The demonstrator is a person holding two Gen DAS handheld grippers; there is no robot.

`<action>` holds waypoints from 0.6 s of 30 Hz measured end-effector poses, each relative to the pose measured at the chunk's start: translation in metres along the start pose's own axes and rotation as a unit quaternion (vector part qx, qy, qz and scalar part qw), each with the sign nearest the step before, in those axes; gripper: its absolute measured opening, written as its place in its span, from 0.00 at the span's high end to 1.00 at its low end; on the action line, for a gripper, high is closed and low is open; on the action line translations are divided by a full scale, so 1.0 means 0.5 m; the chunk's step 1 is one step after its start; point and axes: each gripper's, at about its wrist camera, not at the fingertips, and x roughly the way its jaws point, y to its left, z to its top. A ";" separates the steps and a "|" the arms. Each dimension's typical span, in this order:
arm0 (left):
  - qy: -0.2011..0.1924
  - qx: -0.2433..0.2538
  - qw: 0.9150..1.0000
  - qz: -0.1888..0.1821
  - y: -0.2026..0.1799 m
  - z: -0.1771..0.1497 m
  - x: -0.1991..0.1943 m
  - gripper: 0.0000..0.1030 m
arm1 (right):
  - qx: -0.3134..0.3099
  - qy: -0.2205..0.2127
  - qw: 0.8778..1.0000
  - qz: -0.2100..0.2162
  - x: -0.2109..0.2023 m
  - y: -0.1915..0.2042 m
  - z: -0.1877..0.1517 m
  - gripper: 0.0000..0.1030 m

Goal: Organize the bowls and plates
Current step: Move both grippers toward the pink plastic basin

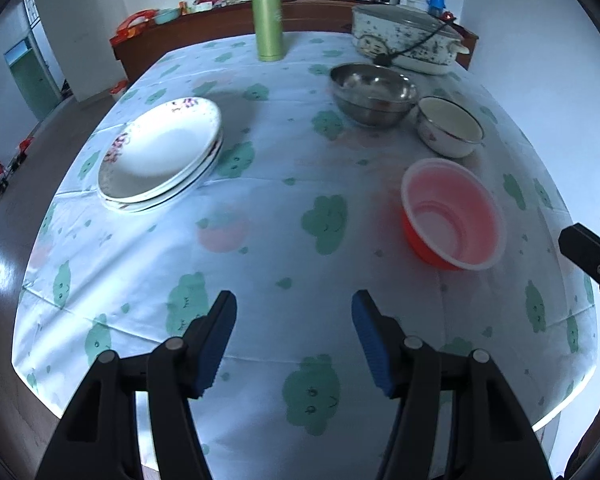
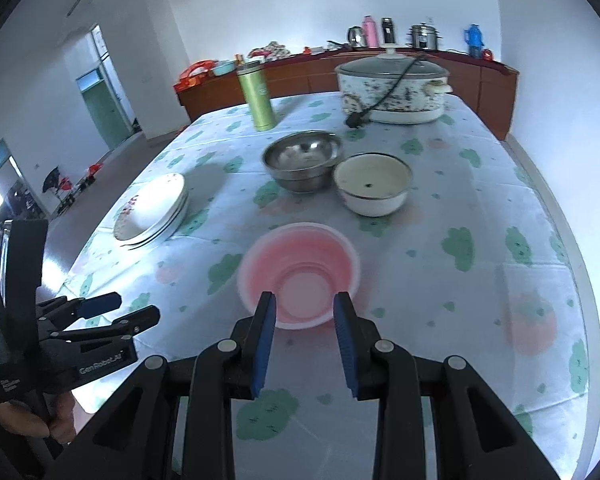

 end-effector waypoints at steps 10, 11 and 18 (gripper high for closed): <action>0.002 0.008 1.000 -0.017 -0.033 0.009 0.001 0.41 | 0.027 -0.014 0.999 -0.033 -0.026 -0.071 0.000 0.68; 0.001 0.008 1.000 -0.016 -0.033 0.012 0.002 0.41 | 0.026 -0.013 0.999 -0.033 -0.023 -0.073 0.001 0.68; -0.016 0.013 1.000 -0.008 -0.026 0.054 0.008 0.41 | 0.029 -0.023 0.999 -0.031 0.001 -0.072 0.031 0.68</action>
